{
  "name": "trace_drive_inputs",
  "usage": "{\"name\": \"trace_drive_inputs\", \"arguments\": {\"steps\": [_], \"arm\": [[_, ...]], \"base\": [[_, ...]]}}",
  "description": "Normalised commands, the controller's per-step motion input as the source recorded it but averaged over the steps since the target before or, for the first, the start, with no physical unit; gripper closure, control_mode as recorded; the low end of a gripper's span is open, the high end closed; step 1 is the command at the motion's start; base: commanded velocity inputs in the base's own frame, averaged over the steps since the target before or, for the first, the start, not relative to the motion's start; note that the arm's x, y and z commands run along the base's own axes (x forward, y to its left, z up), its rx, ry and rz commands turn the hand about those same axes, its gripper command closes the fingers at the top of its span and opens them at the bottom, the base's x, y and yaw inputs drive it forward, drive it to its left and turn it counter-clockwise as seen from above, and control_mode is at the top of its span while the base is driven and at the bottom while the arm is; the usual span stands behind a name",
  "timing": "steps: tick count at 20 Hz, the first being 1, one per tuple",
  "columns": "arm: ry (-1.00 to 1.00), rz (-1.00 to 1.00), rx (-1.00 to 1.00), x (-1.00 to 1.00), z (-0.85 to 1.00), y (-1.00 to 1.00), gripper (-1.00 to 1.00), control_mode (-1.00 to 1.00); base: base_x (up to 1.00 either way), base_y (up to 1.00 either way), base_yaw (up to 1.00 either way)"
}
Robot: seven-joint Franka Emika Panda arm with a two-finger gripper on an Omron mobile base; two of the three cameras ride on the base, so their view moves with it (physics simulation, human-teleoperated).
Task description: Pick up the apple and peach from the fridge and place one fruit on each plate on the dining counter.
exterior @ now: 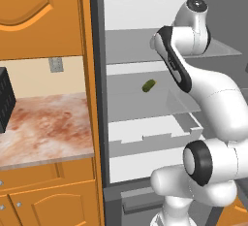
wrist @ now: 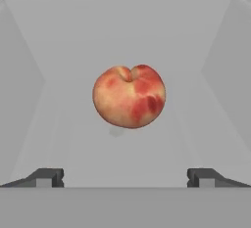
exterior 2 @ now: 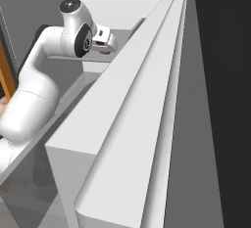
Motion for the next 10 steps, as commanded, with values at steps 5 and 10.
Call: {"name": "trace_drive_inputs", "arguments": {"steps": [5, 10], "arm": [[0.0, 0.0, 0.0, 0.2, -0.05, 0.0, -1.0, -1.0], [0.0, 0.0, 0.0, 0.24, -0.05, -0.01, -1.0, -1.0]], "base": [[0.0, 0.0, 0.0], [0.0, 0.0, 0.0]]}}
